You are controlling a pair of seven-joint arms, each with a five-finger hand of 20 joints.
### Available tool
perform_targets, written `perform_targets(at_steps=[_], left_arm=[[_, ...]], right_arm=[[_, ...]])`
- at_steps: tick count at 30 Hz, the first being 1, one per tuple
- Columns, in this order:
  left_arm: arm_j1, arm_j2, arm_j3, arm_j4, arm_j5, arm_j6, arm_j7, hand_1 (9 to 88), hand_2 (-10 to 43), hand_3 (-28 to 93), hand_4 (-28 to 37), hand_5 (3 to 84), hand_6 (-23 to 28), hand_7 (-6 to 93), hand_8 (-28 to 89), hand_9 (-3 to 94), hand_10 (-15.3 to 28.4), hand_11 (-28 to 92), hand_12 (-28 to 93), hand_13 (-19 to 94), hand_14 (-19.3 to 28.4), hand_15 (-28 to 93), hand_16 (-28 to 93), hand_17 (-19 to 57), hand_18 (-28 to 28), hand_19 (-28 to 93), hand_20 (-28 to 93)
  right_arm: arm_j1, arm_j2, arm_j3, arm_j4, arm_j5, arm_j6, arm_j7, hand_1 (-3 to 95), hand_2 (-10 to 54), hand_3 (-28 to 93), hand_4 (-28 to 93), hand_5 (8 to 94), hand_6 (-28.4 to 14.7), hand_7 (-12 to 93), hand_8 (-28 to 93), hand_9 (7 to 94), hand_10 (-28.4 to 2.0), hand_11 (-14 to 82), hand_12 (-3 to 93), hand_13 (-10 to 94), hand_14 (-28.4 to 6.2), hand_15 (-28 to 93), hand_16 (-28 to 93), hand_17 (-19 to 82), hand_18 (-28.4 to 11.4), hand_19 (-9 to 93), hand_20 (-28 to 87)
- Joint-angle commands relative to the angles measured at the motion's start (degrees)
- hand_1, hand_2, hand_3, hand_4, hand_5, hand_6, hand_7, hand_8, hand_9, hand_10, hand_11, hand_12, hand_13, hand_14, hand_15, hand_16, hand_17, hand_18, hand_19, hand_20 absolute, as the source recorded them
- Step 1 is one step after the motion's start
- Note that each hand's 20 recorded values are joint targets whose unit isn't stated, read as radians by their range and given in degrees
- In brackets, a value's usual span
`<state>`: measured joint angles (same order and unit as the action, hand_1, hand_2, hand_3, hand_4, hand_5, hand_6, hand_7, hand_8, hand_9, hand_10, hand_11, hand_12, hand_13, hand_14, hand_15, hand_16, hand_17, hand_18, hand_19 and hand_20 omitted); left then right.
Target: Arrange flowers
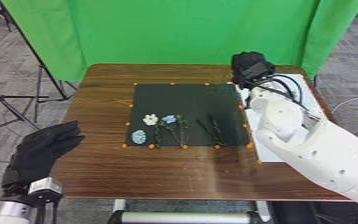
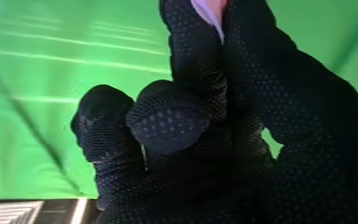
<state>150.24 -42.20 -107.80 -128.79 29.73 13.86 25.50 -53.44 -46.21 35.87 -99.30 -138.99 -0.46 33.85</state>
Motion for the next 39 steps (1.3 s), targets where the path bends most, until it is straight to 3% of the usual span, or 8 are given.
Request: perform_targets(at_steps=[1, 8, 10, 12, 16, 25, 27, 39], left_arm=[[-0.5, 0.01, -0.14, -0.35, 0.18, -0.15, -0.66, 28.0, 4.1, 83, -15.2, 48.7, 13.5, 19.8, -10, 39.8, 21.9, 34, 9, 28, 28.4, 63, -15, -9.0, 24.3, 60, 13], [-3.0, -0.24, 0.7, 0.18, 0.74, -0.88, -2.13, 27.9, 3.9, 84, -15.4, 48.6, 13.0, 21.7, -11, 40.1, 21.5, 36, 9, 28, 28.4, 64, -15, -8.8, 24.2, 60, 12], [-3.2, 0.12, 0.65, 0.22, 0.85, -1.04, -1.56, 27.8, 3.9, 84, -15.5, 48.6, 12.9, 22.2, -11, 40.1, 21.3, 36, 9, 28, 28.4, 65, -15, -8.8, 24.2, 60, 12], [-3.6, -0.87, 0.62, 0.31, 1.24, -1.37, -2.81, 27.8, 3.8, 84, -15.5, 48.6, 12.9, 22.4, -12, 40.1, 21.2, 37, 9, 28, 28.4, 65, -15, -8.7, 24.2, 61, 12], [-4.0, -0.86, 0.81, 0.57, 1.01, -1.21, -2.73, 27.7, 3.7, 84, -15.6, 48.6, 12.8, 22.8, -12, 40.0, 21.3, 37, 8, 28, 28.4, 65, -15, -8.7, 24.2, 61, 12], [-6.6, -2.06, 1.11, 1.22, 2.26, -3.21, -5.64, 27.7, 3.8, 84, -15.8, 48.6, 12.9, 22.7, -12, 40.0, 21.4, 37, 8, 28, 28.4, 65, -15, -8.8, 24.2, 61, 11], [-6.5, -1.87, 1.35, 1.12, 1.89, -2.48, -5.06, 27.7, 3.8, 84, -15.7, 48.6, 12.9, 22.7, -12, 40.0, 21.4, 37, 8, 28, 28.4, 65, -15, -8.8, 24.2, 61, 11], [-6.7, -2.41, 1.04, 1.42, 2.15, -3.05, -5.71, 27.7, 3.9, 84, -15.6, 48.5, 13.2, 21.4, -12, 39.9, 21.8, 37, 8, 28, 28.4, 65, -15, -8.9, 24.2, 62, 10]], right_arm=[[-3.6, -10.9, -2.9, -0.8, -3.4, -1.8, -3.0, 56.8, -9.5, 76, -28, 81.9, -1.9, 25, 8, 91.5, -7.6, 16.4, 39.4, 82, -3.6, 73, 23, 59, -14.9, 93, 36], [-5.9, -16.1, -3.0, 2.9, -3.6, -3.5, -1.4, 56.6, -9.5, 77, -28, 82.1, -1.9, 24, 8, 91.6, -8.0, 16.4, 39.5, 82, -3.7, 73, 23, 59, -15.2, 93, 36], [-6.0, -16.1, -3.5, 3.0, -3.3, -2.9, -1.4, 56.6, -9.5, 77, -28, 82.2, -1.9, 24, 8, 91.6, -8.1, 16.3, 39.4, 82, -3.7, 73, 23, 59, -15.2, 93, 36], [-7.1, -16.7, -2.9, 3.7, -4.0, -3.8, -1.8, 56.6, -9.5, 77, -28, 82.2, -2.0, 24, 8, 91.6, -8.1, 16.4, 39.4, 82, -3.8, 73, 23, 59, -15.3, 93, 37], [-7.5, -18.0, -2.7, 5.4, -4.2, -3.5, -1.0, 56.6, -9.5, 77, -28, 82.3, -2.0, 24, 9, 91.6, -8.1, 16.3, 39.4, 82, -3.8, 73, 23, 59, -15.3, 93, 37], [-8.0, -19.6, -2.4, 7.8, -3.5, -3.8, 1.3, 56.4, -9.5, 77, -28, 81.6, -1.9, 24, 9, 91.1, -7.9, 16.1, 39.6, 82, -3.9, 73, 23, 59, -15.4, 93, 37], [-8.5, -20.3, -1.8, 8.0, -3.7, -4.4, 0.8, 56.1, -9.5, 77, -28, 81.4, -1.9, 24, 9, 91.1, -8.0, 15.9, 39.6, 82, -3.9, 73, 23, 59, -15.5, 93, 37], [-8.4, -20.7, -2.2, 7.6, -2.2, -4.2, 1.0, 50.0, -9.5, 78, -28, 80.4, -1.6, 25, 7, 88.2, -9.2, 23.1, 33.6, 82, -4.2, 72, 23, 58, -15.7, 93, 36]])
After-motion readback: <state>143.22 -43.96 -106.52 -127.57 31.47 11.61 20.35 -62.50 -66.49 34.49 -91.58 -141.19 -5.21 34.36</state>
